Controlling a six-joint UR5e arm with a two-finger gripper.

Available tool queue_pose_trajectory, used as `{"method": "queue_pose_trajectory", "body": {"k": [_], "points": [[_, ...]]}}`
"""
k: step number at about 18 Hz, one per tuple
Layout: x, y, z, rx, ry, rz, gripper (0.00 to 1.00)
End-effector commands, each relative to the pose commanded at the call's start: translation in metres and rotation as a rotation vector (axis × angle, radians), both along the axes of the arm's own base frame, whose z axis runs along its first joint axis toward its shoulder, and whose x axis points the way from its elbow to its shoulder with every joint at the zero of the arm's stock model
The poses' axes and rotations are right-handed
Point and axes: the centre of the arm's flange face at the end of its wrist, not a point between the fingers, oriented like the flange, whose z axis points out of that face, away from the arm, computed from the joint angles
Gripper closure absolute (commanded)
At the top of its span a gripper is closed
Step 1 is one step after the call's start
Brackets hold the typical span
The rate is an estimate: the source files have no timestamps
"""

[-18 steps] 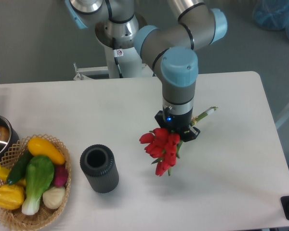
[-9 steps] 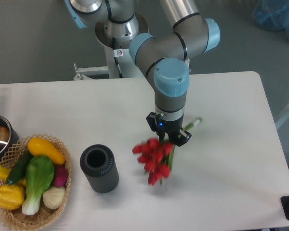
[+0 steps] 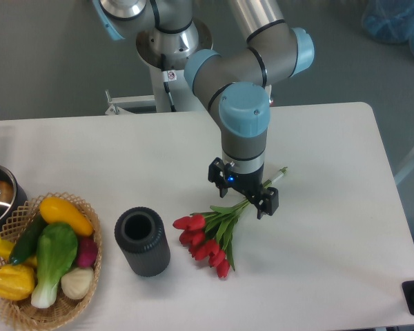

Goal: Place the flowers on the table
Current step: 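Open the gripper to release the tulips onto the table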

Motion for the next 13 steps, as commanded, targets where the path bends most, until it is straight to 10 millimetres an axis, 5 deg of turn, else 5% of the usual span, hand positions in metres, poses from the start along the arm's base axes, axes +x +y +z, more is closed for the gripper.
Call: {"method": "queue_pose_trajectory", "body": {"k": [13], "points": [[-0.002,-0.003,0.017,-0.034,0.065,-0.048,0.0]]}}
